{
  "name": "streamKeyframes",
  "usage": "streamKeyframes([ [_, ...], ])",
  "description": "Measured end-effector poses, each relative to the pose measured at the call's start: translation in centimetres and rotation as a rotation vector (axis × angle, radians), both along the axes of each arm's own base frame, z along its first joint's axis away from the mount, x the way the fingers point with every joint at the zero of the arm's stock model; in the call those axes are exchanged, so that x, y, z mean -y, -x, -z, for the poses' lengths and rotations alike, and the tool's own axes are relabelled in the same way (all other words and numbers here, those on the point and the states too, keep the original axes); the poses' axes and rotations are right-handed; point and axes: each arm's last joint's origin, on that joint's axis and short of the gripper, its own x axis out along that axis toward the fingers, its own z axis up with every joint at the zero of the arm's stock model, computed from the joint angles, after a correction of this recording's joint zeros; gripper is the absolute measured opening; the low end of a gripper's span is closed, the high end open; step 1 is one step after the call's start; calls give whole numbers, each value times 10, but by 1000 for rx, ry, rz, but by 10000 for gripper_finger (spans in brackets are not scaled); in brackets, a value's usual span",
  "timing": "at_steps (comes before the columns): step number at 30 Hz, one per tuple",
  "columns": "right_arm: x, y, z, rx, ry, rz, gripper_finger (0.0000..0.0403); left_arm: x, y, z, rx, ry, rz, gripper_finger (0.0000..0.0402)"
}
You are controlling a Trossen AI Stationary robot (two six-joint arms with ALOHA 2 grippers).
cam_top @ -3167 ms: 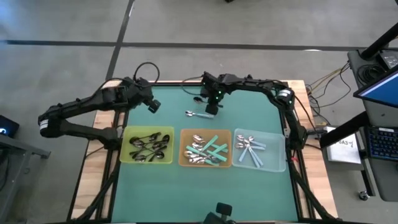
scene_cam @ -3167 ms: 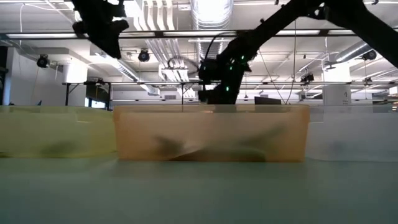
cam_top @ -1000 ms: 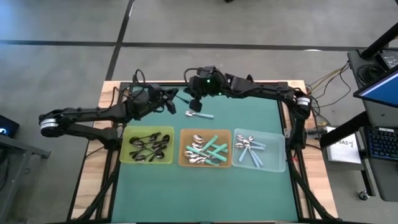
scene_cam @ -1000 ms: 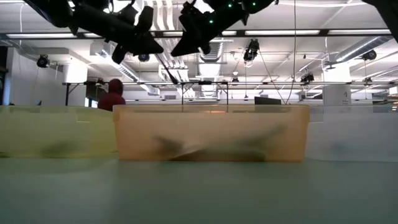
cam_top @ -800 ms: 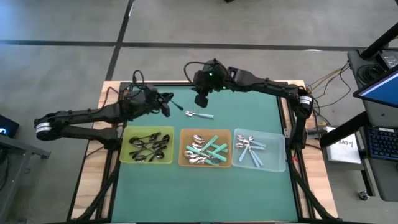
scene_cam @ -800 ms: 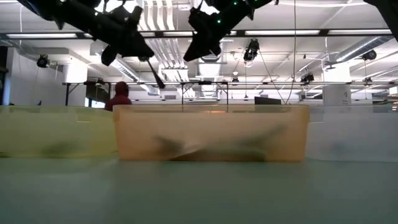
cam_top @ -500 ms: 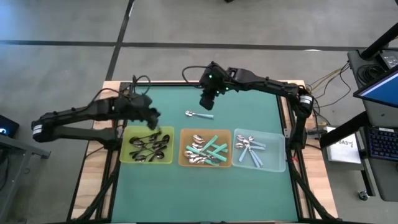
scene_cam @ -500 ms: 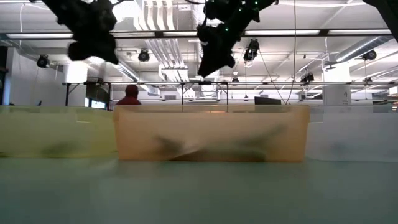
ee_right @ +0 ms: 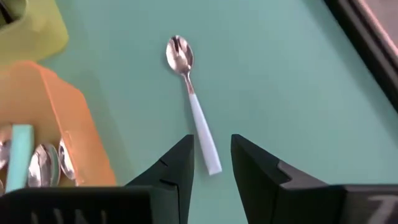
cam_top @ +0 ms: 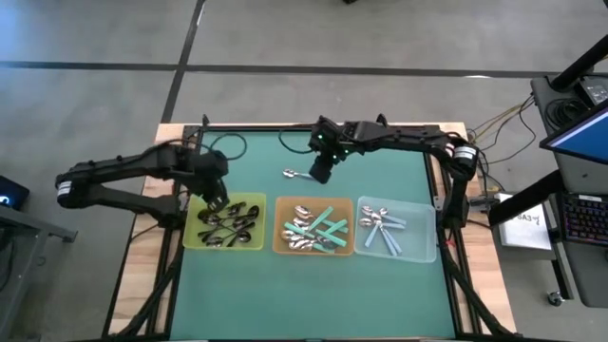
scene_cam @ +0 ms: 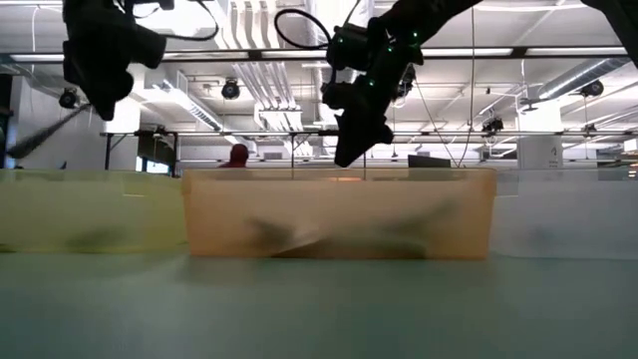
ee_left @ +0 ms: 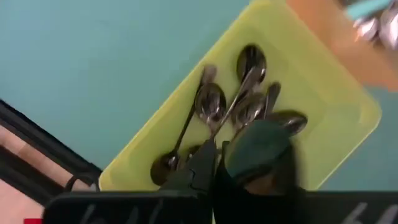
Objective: Sort silverware by color (type)
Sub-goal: Put the black spoon into the yellow bin, then put the blue spoon into the white bin
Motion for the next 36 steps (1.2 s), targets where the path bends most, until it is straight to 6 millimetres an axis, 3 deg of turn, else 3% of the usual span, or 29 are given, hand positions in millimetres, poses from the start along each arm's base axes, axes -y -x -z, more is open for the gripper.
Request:
streamKeyframes([
  [9,0,-1,4,17,12,-8,123,-1,-21,15,-86,92,111,73],
  [13,1,-4,9,21,8,-7,138,0,-32,16,3,141,168,107],
  [17,2,-12,31,-20,-33,-13,140,1,-40,12,114,177,207,124],
  [23,0,-27,69,-71,-79,-55,123,5,-17,10,-19,209,200,123],
  [28,4,-34,83,-98,-73,-68,109,7,14,8,-256,124,106,117],
  [36,7,-36,84,-107,22,-121,93,9,25,-5,-49,87,7,111],
])
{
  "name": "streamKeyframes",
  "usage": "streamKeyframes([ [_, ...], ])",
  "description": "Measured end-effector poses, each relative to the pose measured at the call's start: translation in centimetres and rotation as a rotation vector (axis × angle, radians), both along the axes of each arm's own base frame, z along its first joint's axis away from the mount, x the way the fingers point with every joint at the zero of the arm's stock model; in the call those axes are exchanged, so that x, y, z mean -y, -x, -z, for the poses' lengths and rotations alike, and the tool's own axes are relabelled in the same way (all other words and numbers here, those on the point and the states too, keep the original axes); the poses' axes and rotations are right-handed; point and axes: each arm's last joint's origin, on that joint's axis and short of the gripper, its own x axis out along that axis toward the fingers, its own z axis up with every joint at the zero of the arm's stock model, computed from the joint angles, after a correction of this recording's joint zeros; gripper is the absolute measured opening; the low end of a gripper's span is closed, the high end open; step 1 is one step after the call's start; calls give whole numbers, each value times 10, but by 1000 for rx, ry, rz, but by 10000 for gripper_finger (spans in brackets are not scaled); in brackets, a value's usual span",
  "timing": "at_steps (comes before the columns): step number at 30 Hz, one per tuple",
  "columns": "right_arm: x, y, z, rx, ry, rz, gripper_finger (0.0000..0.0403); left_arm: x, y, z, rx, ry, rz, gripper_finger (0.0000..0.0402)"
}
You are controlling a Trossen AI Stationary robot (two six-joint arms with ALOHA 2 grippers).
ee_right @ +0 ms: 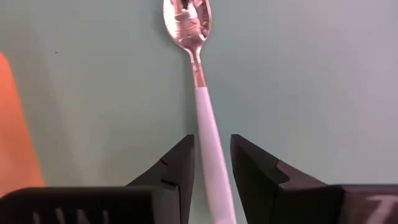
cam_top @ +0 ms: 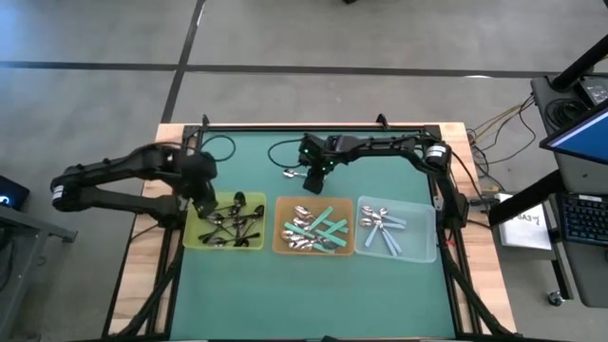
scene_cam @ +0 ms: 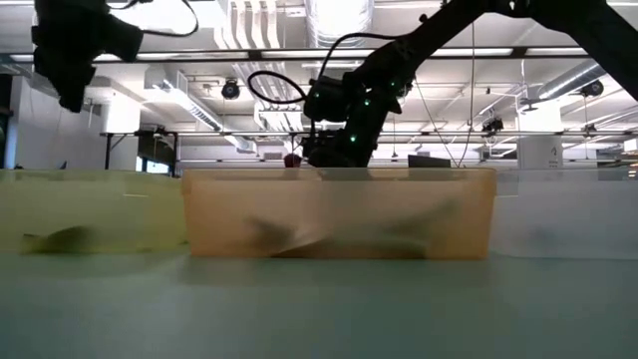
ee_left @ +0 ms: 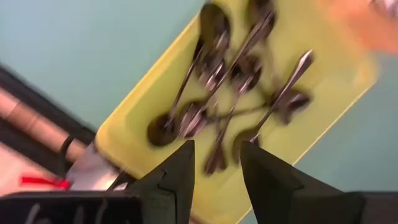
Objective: Sort silverware by color (type)
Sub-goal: Put the blue spoon into the white bin
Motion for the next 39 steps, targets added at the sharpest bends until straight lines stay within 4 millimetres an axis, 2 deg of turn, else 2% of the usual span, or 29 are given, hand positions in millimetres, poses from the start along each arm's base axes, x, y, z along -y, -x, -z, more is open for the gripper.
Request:
streamKeyframes([
  [4,1,-1,5,-11,2,-11,92,0,-1,-6,127,-19,-27,111],
  [7,1,-2,17,-39,-9,-16,96,0,-2,-11,187,-28,-38,111],
  [14,2,-6,42,-90,-31,-19,107,-2,-6,-15,247,-66,-49,111],
  [17,2,-6,46,-101,-35,-18,86,-3,-10,-16,273,-73,-50,111],
  [21,2,-5,43,-98,-32,-14,31,-4,-15,-18,322,-82,-50,111],
  [26,3,0,27,-88,-44,17,29,-5,-19,-21,376,-93,-48,111],
  [29,-1,13,13,-141,-70,27,29,-5,-20,-22,389,-101,-35,111],
  [35,-10,34,-41,-117,-84,75,29,-7,-21,-22,397,-148,-32,111],
  [39,-27,50,-67,-132,-129,83,29,-7,-21,-22,394,-160,-31,111],
])
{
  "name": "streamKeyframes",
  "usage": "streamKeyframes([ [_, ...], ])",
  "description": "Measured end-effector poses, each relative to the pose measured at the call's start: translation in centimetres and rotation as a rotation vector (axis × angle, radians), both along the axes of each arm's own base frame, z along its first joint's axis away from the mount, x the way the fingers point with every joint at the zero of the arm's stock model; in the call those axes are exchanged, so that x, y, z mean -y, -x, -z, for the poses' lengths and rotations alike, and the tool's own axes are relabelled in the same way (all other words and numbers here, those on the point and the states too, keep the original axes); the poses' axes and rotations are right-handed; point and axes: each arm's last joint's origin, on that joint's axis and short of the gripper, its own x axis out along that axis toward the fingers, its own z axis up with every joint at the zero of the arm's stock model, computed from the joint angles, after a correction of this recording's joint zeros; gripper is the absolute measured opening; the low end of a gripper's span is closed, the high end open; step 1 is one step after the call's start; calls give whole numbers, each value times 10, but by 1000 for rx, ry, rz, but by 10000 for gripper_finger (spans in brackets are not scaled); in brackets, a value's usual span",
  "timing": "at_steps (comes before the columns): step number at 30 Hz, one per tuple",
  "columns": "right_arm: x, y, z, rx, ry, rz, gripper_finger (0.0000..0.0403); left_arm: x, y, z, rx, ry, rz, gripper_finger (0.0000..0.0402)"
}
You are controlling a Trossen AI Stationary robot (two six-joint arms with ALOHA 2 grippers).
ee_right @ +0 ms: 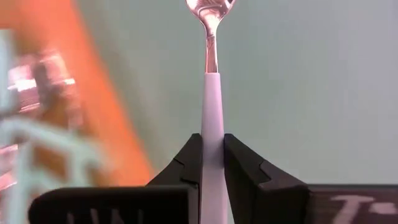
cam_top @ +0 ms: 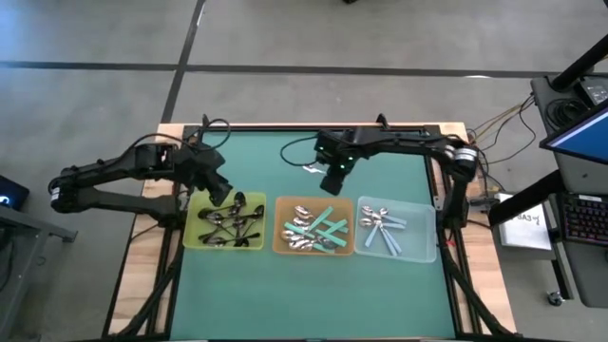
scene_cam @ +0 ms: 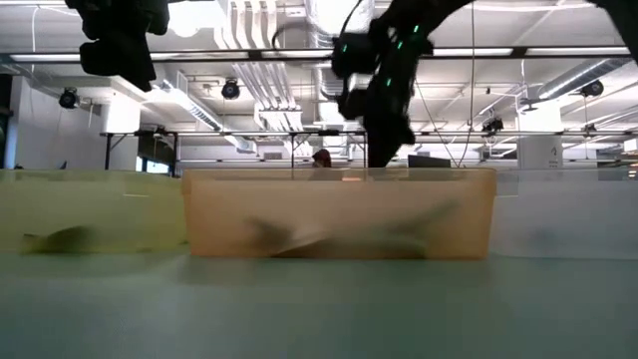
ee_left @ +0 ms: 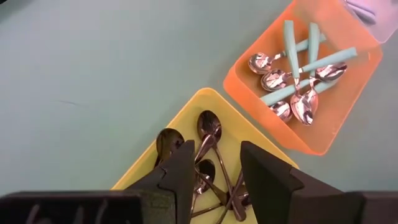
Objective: Sort silverware by color (type)
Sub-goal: Put the blue spoon into the white bin, then return to Home Position
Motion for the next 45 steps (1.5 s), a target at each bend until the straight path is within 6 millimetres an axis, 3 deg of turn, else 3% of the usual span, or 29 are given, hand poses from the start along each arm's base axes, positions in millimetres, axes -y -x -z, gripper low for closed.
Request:
streamKeyframes([
  [4,-27,19,-26,-17,-44,-13,29,0,0,0,0,-1,1,111],
  [10,-77,55,-36,-53,-78,-57,29,0,2,6,-19,4,-2,111],
  [17,-130,119,-22,-76,-132,-22,29,1,6,14,-19,28,-34,111],
  [21,-149,150,-8,-30,-147,-6,29,1,6,21,-13,32,-41,111],
  [26,-155,176,11,51,-77,66,39,1,3,25,9,28,-41,111],
  [33,-151,196,27,46,-55,171,146,4,10,25,77,18,-55,111],
  [39,-149,205,21,65,-33,178,196,12,30,20,173,-1,-24,111],
  [45,-140,205,6,306,202,317,202,17,54,24,314,-65,-21,111],
])
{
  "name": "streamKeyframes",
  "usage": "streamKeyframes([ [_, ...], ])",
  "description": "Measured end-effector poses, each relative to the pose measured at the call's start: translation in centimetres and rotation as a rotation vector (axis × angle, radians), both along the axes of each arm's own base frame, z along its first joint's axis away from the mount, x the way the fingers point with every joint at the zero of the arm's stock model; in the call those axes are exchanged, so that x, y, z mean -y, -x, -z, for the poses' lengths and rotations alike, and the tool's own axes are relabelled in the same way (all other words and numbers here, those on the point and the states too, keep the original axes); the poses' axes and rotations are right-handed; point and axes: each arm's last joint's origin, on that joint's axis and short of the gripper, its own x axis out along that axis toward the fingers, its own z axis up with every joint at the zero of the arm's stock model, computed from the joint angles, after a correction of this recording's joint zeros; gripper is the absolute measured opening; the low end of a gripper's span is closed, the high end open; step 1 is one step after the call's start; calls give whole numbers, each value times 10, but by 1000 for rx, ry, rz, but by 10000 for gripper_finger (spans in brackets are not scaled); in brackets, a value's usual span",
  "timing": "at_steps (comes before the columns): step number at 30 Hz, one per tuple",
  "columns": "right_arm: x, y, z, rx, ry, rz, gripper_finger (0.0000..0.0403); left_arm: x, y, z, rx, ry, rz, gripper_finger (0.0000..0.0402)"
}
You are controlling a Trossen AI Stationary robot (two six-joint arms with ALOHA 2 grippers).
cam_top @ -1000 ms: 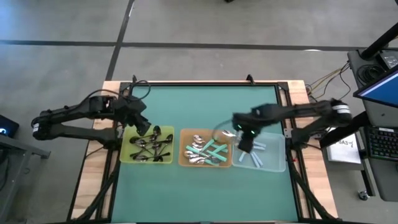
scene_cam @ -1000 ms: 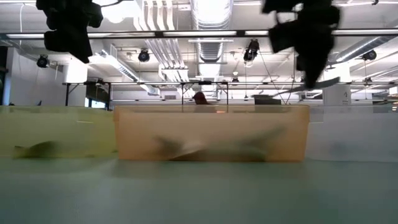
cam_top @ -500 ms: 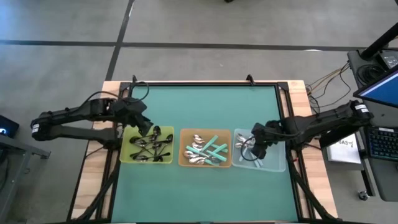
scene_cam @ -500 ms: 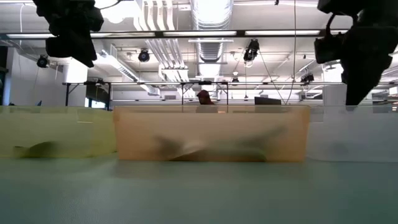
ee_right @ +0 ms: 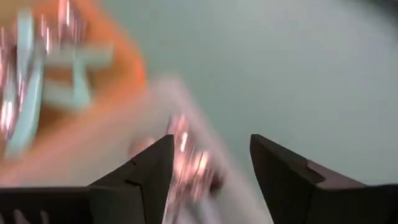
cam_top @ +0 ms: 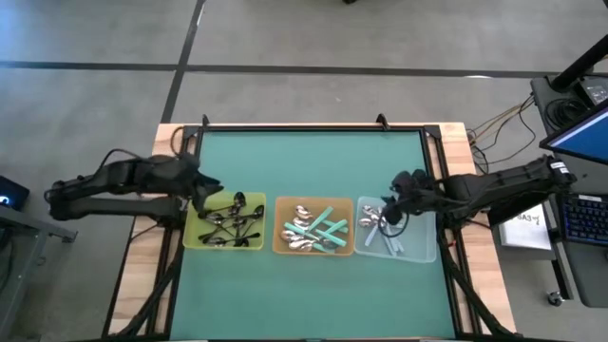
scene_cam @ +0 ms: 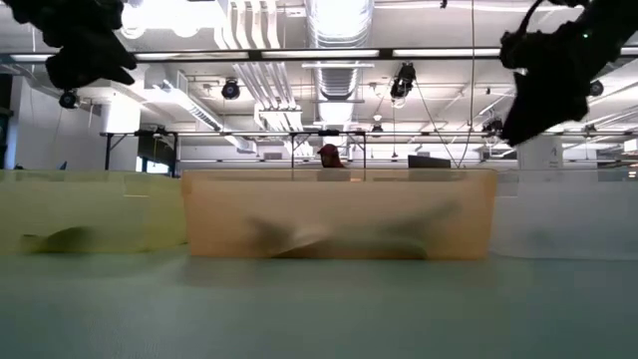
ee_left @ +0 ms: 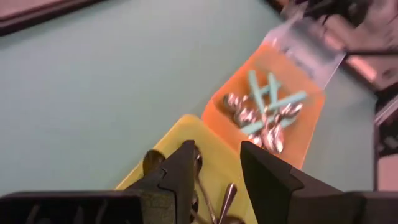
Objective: Sort silverware by color (type)
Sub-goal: Return to Home Position
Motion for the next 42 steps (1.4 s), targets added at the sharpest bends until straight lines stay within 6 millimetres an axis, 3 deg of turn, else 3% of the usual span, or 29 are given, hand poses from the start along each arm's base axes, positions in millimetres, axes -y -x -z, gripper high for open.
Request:
streamKeyframes([
  [5,4,-1,-8,138,183,14,203,2,17,16,160,5,-24,111],
  [9,6,4,-4,197,221,11,203,2,23,34,294,-12,-23,111],
  [18,5,11,31,481,59,32,203,2,16,78,511,-27,-23,111],
  [28,6,19,77,667,-56,98,203,0,-4,120,493,-12,-11,111],
  [34,7,25,96,720,-116,152,203,0,-9,119,582,-76,35,111],
  [42,9,26,98,735,-144,239,203,2,-12,114,773,-110,109,111],
])
